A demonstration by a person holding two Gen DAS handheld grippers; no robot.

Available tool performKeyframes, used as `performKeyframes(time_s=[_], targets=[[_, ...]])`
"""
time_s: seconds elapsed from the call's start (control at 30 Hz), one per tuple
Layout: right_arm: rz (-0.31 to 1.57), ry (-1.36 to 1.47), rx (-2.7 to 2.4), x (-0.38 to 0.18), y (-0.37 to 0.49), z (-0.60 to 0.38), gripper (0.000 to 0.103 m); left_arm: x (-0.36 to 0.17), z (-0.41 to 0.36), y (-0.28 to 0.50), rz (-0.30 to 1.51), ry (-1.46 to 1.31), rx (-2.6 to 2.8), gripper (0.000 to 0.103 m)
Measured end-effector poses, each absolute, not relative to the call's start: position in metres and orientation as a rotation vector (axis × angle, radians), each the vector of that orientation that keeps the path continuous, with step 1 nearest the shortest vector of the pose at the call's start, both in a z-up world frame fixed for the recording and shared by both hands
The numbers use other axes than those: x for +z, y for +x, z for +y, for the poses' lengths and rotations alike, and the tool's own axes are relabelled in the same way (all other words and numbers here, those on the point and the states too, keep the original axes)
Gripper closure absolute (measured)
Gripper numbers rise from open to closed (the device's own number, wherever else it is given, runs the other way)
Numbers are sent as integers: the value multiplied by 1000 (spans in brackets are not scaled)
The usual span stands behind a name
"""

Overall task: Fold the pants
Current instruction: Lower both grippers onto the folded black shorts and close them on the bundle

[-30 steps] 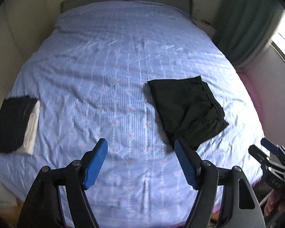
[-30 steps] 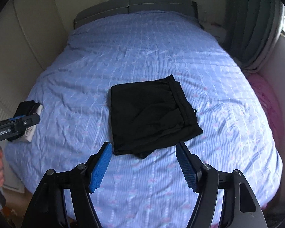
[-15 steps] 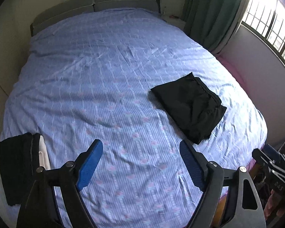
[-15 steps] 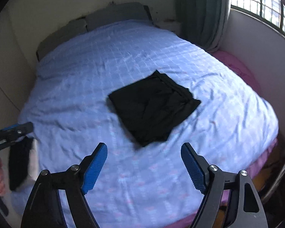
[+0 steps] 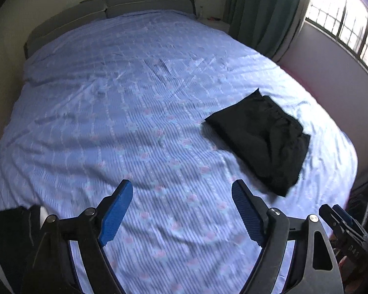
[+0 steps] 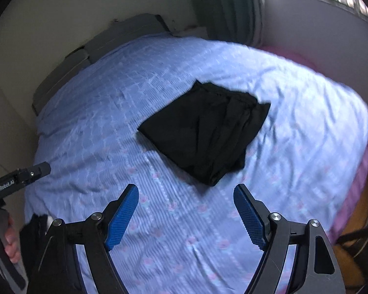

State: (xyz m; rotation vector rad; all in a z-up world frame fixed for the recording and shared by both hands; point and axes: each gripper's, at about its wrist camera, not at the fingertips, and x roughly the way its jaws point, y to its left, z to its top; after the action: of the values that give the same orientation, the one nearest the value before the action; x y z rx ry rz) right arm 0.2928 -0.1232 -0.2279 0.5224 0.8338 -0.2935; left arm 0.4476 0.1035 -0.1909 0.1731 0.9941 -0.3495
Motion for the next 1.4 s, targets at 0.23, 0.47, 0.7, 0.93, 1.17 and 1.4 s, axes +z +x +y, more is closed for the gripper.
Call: performKeyframes(time_s=[0.23, 0.47, 0.7, 0.93, 1.17, 1.4], targets=[[824, 758, -390, -304, 323, -144, 23, -256, 78, 495, 1048, 202, -421, 20], [808, 898, -483, -357, 346, -158, 23, -301, 48, 532, 1080, 252, -484, 21], [784, 961, -520, -380, 363, -159, 23, -334, 14, 567, 1151, 155, -565, 22], [767, 975, -525, -381, 382, -160, 24, -359, -22, 598, 1231, 24, -612, 26], [755, 1039, -544, -387, 388, -165, 31, -376, -42, 623, 1268, -89, -657, 26], [717, 1059, -553, -395, 386, -169, 37, -383, -64, 632, 1267, -79, -699, 48]])
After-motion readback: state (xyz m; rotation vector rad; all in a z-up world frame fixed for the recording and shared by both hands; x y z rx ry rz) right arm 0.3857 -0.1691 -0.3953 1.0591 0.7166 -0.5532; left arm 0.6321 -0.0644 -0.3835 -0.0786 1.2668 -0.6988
